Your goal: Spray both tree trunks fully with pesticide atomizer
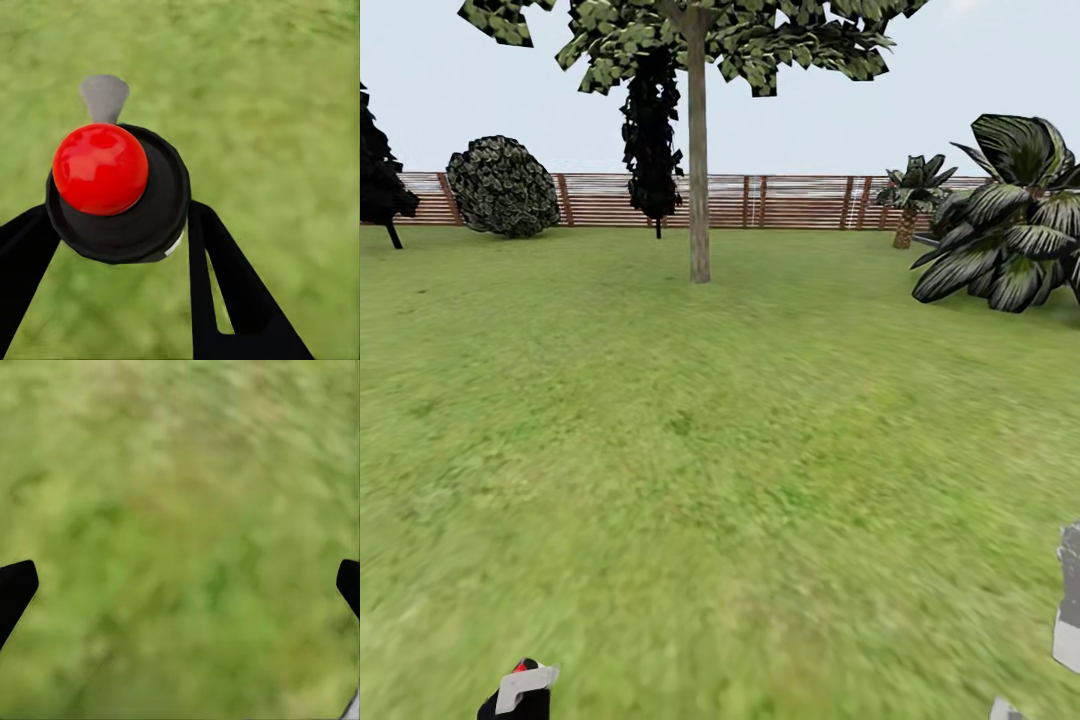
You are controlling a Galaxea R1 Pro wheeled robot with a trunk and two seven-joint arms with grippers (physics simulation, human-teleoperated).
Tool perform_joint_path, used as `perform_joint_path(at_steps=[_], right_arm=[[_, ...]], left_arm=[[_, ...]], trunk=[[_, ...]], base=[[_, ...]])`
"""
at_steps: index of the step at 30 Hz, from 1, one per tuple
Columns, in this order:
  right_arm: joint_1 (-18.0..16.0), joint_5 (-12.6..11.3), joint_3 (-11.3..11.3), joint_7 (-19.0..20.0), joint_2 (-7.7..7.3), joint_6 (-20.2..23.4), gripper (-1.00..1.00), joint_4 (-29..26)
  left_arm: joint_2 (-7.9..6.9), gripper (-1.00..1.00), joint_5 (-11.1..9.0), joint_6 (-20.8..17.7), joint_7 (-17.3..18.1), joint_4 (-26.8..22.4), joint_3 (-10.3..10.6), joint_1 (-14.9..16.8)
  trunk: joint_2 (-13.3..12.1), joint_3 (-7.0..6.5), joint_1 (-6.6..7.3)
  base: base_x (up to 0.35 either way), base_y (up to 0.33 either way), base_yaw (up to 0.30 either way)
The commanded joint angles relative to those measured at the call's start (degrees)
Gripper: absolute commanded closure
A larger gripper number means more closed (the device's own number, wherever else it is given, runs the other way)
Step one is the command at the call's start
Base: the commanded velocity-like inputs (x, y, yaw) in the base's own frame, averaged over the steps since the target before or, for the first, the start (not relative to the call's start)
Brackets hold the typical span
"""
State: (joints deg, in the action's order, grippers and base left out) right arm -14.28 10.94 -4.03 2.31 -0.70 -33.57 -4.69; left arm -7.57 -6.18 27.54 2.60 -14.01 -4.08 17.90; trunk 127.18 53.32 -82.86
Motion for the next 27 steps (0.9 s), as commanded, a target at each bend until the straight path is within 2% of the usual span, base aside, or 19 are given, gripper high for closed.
perform_joint_path(at_steps=[1,27], right_arm=[[0.0,0.3,-0.5,0.2,0.00,-0.2,-1.00,0.0],[-0.1,0.3,-0.5,0.2,0.00,-0.2,-1.00,0.0]], left_arm=[[0.00,1.00,-0.5,0.1,0.3,0.0,0.0,0.0],[0.01,1.00,-0.5,0.2,0.3,0.0,0.0,0.0]], trunk=[[0.0,0.05,-0.02],[0.0,0.05,-0.02]], base=[[0.338,0.000,0.000],[0.338,0.000,0.000]])
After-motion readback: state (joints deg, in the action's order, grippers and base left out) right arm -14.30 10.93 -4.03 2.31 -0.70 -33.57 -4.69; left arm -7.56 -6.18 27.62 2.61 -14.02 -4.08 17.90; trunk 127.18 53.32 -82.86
